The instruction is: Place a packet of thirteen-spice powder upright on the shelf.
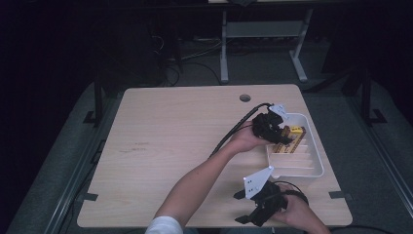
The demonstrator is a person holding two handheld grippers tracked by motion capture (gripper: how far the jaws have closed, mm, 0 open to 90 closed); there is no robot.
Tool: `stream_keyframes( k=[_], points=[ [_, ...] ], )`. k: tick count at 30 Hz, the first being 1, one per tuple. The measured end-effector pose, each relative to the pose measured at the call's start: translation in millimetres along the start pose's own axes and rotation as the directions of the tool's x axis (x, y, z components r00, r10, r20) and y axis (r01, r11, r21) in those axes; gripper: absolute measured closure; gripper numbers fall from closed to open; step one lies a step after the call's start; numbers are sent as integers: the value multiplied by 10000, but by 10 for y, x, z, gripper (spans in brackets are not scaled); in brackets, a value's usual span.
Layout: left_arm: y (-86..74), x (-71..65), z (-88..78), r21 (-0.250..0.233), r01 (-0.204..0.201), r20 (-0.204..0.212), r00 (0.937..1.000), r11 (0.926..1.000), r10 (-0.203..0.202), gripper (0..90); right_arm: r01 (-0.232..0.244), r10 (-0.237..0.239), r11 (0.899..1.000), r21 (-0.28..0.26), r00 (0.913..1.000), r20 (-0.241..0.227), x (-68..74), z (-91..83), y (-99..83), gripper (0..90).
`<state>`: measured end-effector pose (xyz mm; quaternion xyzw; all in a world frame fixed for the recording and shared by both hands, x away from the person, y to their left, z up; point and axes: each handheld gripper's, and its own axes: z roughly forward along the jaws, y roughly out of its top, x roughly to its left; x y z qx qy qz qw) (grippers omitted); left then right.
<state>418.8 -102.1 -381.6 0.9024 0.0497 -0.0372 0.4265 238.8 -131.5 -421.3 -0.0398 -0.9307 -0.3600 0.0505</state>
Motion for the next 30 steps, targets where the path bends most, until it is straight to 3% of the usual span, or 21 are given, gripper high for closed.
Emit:
stream_keyframes(
  k=[21, 30],
  points=[
    [-157, 1, 105, 228, 155, -8, 9999, 9996, -154, 645, -41, 41, 10000, 39, 10000, -79, -4, 29, 5, 298],
    [-147, -15, 85, 391, -36, -121, 9999, 9992, 41, 620, -31, 32, 10000, 61, 10000, -92, -10, 41, 11, 297]
  ],
)
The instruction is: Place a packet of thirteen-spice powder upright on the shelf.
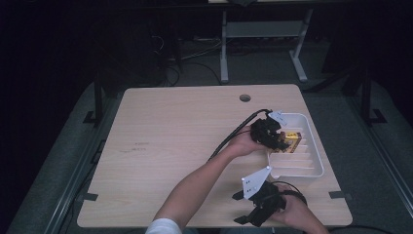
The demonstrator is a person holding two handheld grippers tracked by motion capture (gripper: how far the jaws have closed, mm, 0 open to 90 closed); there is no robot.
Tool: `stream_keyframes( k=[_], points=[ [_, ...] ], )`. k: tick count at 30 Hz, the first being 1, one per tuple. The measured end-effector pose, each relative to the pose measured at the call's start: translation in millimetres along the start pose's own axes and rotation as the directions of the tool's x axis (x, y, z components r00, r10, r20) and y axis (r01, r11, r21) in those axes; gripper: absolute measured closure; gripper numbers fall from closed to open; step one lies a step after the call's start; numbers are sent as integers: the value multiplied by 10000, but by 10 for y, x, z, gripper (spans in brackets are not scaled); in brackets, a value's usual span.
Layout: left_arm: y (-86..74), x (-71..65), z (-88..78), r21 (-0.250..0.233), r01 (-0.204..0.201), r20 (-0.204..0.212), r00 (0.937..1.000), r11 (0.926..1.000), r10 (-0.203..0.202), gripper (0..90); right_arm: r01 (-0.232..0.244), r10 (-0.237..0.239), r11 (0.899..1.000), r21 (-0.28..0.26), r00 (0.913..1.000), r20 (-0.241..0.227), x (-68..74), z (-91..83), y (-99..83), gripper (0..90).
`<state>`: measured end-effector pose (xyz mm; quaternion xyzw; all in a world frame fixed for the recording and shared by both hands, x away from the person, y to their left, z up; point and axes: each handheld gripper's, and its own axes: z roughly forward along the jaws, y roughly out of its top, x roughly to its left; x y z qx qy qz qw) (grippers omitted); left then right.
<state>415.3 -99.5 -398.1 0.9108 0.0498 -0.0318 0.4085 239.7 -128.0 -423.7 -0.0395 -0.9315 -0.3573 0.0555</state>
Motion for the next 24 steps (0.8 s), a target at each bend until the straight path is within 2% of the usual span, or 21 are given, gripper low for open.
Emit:
stream_keyframes(
  k=[7, 11, 24],
  points=[
    [35, -17, -68, -255, -74, -41, 10000, 9996, 73, 567, -17, 17, 10000, 9, 10000, -27, 1, 5, 4, 297],
    [40, -34, -63, -115, -269, -20, 9996, 9996, 269, 645, -4, 5, 10000, 42, 10000, -66, -2, 11, 9, 296],
    [30, -50, -84, 16, -355, -76, 9993, 9994, 355, 642, -42, 42, 10000, 77, 10000, -37, -10, 11, 9, 294]
  ],
)
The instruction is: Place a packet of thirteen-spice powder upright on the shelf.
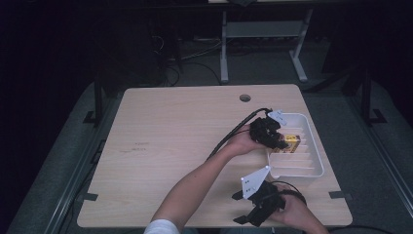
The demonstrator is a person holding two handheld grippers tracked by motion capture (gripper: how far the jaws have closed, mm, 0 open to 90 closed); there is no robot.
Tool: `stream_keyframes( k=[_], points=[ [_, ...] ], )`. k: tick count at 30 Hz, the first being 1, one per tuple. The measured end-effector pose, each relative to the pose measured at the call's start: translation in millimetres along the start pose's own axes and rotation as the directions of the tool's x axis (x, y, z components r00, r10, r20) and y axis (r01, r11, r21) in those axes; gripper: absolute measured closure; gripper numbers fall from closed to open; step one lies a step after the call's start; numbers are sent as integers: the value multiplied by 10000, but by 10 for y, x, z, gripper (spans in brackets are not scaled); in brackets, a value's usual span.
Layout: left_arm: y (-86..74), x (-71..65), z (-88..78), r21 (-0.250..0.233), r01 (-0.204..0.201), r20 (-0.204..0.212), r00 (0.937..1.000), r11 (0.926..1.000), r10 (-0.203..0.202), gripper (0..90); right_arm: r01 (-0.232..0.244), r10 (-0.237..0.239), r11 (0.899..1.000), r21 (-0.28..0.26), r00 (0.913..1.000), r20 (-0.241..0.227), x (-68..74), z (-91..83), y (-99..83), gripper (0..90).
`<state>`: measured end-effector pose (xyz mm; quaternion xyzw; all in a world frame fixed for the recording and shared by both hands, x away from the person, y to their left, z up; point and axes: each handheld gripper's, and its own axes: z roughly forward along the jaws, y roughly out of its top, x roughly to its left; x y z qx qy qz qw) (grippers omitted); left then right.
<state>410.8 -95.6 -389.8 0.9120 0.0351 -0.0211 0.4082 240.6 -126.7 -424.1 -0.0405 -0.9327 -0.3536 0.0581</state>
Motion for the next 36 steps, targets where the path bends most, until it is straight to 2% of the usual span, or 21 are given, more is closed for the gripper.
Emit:
stream_keyframes(
  k=[7, 17, 27, 36],
  points=[
    [-25, -24, -119, -29, 9, 9, 10000, 10000, -9, 583, -38, 38, 10000, -24, 10000, 38, 2, 8, 7, 287],
    [-125, -73, -361, 14, -28, -184, 9998, 10000, 28, 566, -70, 70, 10000, -26, 10000, 66, -11, 9, 13, 281],
    [-326, -132, -655, -15, 206, -603, 9980, 9998, -206, 542, -184, 187, 9997, -177, 9997, 174, -14, -23, 10, 276],
    [-583, -217, -863, 22, 465, -873, 9951, 9989, -461, 531, -235, 241, 9994, -236, 9994, 252, -40, -46, 2, 275]
  ],
)
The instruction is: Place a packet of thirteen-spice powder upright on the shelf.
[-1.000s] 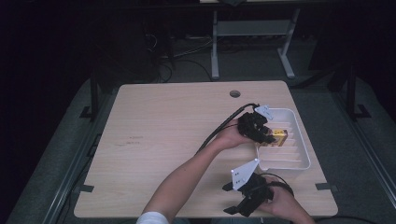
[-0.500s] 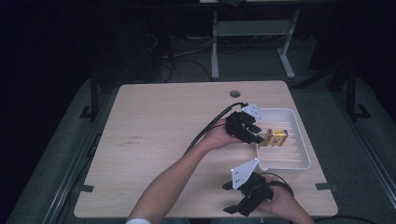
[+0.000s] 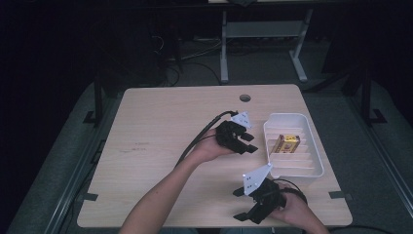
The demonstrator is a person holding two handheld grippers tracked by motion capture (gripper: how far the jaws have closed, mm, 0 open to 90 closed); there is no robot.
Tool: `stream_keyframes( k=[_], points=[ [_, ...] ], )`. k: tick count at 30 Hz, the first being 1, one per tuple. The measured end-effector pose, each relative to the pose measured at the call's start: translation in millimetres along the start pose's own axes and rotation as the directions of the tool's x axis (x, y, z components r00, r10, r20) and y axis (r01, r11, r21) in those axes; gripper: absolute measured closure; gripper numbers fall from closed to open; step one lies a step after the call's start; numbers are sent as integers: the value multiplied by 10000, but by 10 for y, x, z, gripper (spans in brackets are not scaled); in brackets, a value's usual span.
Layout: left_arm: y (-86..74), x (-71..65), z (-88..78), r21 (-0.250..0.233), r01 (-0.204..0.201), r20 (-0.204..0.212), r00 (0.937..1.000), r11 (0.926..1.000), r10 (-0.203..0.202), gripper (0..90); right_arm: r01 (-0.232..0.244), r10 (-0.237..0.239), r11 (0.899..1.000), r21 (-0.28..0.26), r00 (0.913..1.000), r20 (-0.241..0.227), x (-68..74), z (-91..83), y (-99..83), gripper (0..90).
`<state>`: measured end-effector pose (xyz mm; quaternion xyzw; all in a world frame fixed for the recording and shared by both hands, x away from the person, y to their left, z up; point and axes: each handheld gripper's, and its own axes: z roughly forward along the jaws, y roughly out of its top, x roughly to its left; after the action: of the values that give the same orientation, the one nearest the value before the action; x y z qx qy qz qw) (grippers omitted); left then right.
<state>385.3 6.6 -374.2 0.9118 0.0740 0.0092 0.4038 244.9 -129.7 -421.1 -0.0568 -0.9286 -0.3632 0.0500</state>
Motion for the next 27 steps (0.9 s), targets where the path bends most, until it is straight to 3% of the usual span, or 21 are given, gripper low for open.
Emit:
stream_keyframes(
  k=[27],
  points=[
    [-644, -302, -536, 45, 635, -712, 9955, 9980, -631, 454, -269, 270, 9996, -49, 9995, 154, -14, -30, -25, 265]
  ],
)
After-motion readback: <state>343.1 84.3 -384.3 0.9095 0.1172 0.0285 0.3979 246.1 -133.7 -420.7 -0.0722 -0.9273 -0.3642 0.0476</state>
